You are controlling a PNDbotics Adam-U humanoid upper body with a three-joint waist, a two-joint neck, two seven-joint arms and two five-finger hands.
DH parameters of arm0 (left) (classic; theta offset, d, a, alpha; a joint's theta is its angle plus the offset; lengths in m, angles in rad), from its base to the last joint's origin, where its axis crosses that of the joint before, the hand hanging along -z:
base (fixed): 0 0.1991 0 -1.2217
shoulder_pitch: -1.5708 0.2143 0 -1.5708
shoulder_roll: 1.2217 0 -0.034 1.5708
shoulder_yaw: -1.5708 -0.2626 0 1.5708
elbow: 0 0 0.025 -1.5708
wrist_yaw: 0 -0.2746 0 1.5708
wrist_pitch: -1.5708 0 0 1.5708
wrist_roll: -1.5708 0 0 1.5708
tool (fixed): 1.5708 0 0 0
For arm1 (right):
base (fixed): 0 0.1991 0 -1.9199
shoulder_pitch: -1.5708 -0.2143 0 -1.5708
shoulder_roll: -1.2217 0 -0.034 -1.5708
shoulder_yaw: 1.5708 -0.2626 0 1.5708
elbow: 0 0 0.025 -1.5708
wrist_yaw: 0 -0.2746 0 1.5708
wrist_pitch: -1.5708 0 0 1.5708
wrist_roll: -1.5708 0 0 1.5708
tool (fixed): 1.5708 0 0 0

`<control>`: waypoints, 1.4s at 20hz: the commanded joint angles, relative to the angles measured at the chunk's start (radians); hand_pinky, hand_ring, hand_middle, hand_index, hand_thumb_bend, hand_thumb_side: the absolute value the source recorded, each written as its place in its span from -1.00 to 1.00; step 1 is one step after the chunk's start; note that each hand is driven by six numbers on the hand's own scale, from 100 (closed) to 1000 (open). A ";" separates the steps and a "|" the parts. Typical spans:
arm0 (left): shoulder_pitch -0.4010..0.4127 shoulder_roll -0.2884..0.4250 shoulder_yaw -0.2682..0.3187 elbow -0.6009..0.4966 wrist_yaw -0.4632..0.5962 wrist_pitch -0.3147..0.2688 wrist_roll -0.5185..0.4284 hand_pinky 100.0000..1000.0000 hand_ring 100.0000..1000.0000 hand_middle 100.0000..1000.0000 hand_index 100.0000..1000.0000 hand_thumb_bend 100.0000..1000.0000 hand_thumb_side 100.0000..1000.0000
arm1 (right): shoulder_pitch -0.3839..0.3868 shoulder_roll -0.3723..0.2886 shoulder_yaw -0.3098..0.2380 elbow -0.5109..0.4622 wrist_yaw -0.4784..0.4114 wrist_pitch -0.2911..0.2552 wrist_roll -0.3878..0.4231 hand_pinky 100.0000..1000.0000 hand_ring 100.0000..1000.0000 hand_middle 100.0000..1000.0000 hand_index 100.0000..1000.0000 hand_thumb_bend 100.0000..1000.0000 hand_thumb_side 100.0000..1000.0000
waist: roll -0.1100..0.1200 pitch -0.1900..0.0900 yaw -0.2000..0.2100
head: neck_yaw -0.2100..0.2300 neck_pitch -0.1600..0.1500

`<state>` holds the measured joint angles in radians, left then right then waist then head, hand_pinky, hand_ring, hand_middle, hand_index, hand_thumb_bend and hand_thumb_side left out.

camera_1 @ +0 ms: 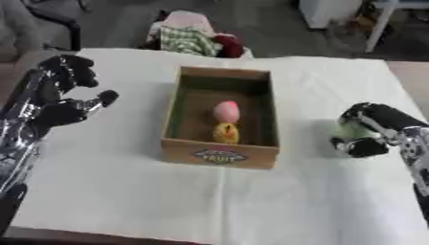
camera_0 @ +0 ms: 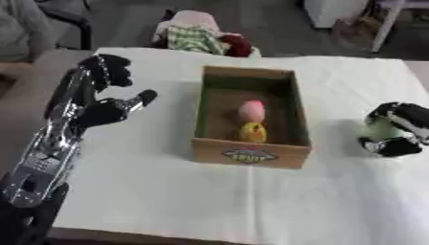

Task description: Pick up objects on the table and place them in the box.

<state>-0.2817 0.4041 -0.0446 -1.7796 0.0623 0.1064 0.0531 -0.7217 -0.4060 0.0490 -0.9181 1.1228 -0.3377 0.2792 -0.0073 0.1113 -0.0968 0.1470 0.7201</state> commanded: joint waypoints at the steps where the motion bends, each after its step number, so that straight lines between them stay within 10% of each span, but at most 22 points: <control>1: -0.008 0.014 0.012 -0.014 0.000 0.000 0.002 0.30 0.01 -0.08 0.25 0.28 -1.00 | -0.024 -0.010 -0.028 -0.047 -0.007 0.017 -0.049 -0.68 0.22 -0.20 -0.14 -1.00 -0.60 | 0.001 -0.013 -0.001 | 0.000 -0.009; 11: -0.012 0.008 0.010 -0.021 0.005 0.000 0.002 0.30 0.01 -0.08 0.25 0.28 -1.00 | -0.119 0.046 0.013 -0.181 -0.177 -0.004 -0.193 -0.80 0.14 -0.36 -0.35 -1.00 -0.84 | 0.001 -0.018 0.006 | -0.008 -0.006; 23: -0.062 -0.031 -0.010 -0.052 0.020 -0.001 -0.015 0.30 0.01 -0.08 0.25 0.28 -1.00 | -0.308 0.200 0.043 0.018 -0.191 -0.066 -0.206 -0.70 0.23 -0.30 -0.28 -1.00 -0.82 | 0.015 -0.001 0.076 | -0.055 -0.034; 28: -0.069 -0.036 -0.011 -0.062 0.021 -0.001 -0.017 0.30 0.01 -0.08 0.25 0.28 -1.00 | -0.307 0.232 0.042 0.093 -0.121 -0.167 -0.157 0.28 0.87 0.47 0.51 -1.00 -0.59 | 0.017 0.008 0.093 | -0.057 -0.043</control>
<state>-0.3338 0.3593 -0.0588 -1.8178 0.0779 0.1071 0.0380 -1.0073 -0.1682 0.0933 -0.8293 0.9818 -0.4785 0.1118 0.0062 0.1325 -0.0050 0.0929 0.6920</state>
